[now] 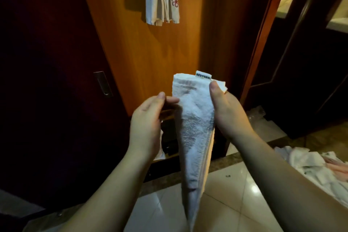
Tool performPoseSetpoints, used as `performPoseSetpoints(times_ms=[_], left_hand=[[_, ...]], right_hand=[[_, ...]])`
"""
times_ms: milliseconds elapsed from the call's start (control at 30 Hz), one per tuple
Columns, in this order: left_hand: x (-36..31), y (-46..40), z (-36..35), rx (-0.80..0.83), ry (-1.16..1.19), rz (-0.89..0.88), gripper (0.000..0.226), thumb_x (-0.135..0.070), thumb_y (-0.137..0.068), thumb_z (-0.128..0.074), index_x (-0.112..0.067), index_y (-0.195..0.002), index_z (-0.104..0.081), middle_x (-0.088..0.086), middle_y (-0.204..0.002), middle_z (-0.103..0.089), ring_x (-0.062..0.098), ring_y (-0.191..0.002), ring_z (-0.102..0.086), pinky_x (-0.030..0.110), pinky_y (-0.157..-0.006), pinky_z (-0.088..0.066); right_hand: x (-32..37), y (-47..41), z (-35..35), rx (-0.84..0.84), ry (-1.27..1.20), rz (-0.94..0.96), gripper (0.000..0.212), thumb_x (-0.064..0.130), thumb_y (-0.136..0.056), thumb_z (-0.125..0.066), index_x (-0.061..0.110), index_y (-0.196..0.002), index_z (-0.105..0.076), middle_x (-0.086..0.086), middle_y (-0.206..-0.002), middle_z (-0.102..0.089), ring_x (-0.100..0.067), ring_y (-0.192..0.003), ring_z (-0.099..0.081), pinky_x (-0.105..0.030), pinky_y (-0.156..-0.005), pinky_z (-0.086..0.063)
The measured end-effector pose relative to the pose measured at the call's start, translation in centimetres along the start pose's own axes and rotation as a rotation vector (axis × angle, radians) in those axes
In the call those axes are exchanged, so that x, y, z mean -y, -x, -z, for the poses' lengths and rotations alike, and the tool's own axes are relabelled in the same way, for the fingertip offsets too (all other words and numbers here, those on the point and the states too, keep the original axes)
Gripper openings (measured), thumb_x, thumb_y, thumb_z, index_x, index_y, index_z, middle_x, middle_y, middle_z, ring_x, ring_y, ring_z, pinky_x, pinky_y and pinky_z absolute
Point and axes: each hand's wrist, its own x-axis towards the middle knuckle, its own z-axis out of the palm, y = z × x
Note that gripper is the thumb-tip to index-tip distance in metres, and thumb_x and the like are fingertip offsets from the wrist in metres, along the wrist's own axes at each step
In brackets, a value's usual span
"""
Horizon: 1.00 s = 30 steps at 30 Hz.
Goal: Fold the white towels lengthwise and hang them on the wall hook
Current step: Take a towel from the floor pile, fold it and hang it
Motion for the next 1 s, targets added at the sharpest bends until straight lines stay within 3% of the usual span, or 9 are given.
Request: performPoseSetpoints(times_ms=[67,133,233,433,567,667,767,833,1000], left_hand=[[-0.2,-0.9,0.5,0.037,-0.145,-0.035,0.017,-0.032,-0.092,-0.067,-0.019,-0.103,-0.065,-0.002,-0.101,-0.069,0.009,-0.094,-0.065,0.057,-0.096,-0.051],[-0.5,-1.9,0.3,0.169,-0.212,-0.015,0.044,-0.042,-0.078,-0.079,-0.026,-0.112,-0.057,-0.011,-0.108,-0.067,-0.003,-0.097,-0.064,0.041,-0.093,-0.055],[-2.0,-3.3,-0.7,0.300,-0.226,-0.058,0.034,-0.034,-0.076,-0.080,-0.026,-0.105,-0.064,-0.011,-0.099,-0.074,0.002,-0.095,-0.069,0.019,-0.077,-0.052],[-4.2,-3.7,-3.0,0.396,-0.048,-0.113,0.015,-0.023,-0.082,-0.073,-0.016,-0.094,-0.069,0.000,-0.091,-0.073,0.016,-0.088,-0.068,0.027,-0.077,-0.054],[-3.3,-2.7,-4.4,0.534,0.149,0.160,0.027,-0.027,-0.075,-0.068,-0.014,-0.096,-0.076,0.007,-0.099,-0.076,0.019,-0.091,-0.073,0.030,-0.080,-0.060],[-2.1,-1.9,-4.5,0.554,0.122,0.279,0.017,-0.019,-0.074,-0.062,-0.008,-0.082,-0.073,0.002,-0.078,-0.076,0.013,-0.070,-0.073,0.024,-0.064,-0.059],[-2.6,-2.2,-4.8,0.516,0.101,0.300,0.019,-0.014,-0.080,-0.071,-0.008,-0.097,-0.074,0.012,-0.099,-0.076,0.025,-0.087,-0.074,0.036,-0.083,-0.059],[-3.5,-2.8,-5.1,0.488,0.129,0.348,0.026,-0.021,-0.080,-0.068,-0.008,-0.103,-0.072,0.013,-0.100,-0.075,0.027,-0.088,-0.074,0.042,-0.088,-0.057],[-5.8,-4.5,-4.9,0.424,0.115,0.386,0.045,-0.029,-0.081,-0.067,-0.008,-0.121,-0.062,0.012,-0.109,-0.074,0.031,-0.102,-0.072,0.051,-0.096,-0.051]], right_hand=[[0.8,-0.8,0.8,-0.033,0.124,0.096,0.064,0.065,-0.084,-0.029,0.017,-0.088,-0.071,0.008,-0.076,-0.069,0.011,-0.067,-0.060,-0.006,-0.060,-0.039],[1.7,-1.5,1.5,0.038,0.230,0.191,0.077,0.067,-0.093,-0.029,0.003,-0.091,-0.071,-0.005,-0.080,-0.070,-0.005,-0.070,-0.062,-0.015,-0.061,-0.042],[2.0,-2.2,2.4,0.083,0.353,0.290,0.073,0.061,-0.093,-0.028,0.001,-0.080,-0.068,-0.005,-0.071,-0.066,-0.009,-0.069,-0.060,-0.025,-0.061,-0.041],[3.3,-2.3,4.5,-0.041,0.235,0.236,0.053,0.060,-0.091,-0.024,0.034,-0.071,-0.066,0.020,-0.067,-0.063,0.015,-0.067,-0.059,-0.004,-0.058,-0.038],[4.7,-2.8,5.3,-0.106,0.218,0.164,0.064,0.056,-0.102,-0.022,0.023,-0.076,-0.071,0.010,-0.075,-0.068,0.004,-0.073,-0.063,-0.019,-0.071,-0.045],[5.6,-3.1,5.7,-0.140,0.105,0.122,0.064,0.062,-0.100,-0.024,0.028,-0.072,-0.072,0.018,-0.072,-0.072,0.010,-0.070,-0.064,-0.023,-0.076,-0.046],[4.3,-4.8,5.6,-0.019,-0.362,-0.041,0.068,0.072,-0.095,-0.028,0.023,-0.096,-0.076,0.005,-0.096,-0.078,-0.010,-0.096,-0.072,-0.039,-0.100,-0.049],[1.6,-5.8,5.2,0.057,-0.609,-0.195,0.087,0.087,-0.081,-0.033,0.021,-0.124,-0.068,-0.008,-0.123,-0.070,-0.027,-0.118,-0.064,-0.051,-0.115,-0.035],[-7.5,-3.3,1.2,0.256,-0.710,-0.519,0.079,0.080,-0.089,-0.036,0.020,-0.135,-0.061,-0.011,-0.134,-0.063,-0.031,-0.127,-0.057,-0.049,-0.113,-0.038]])
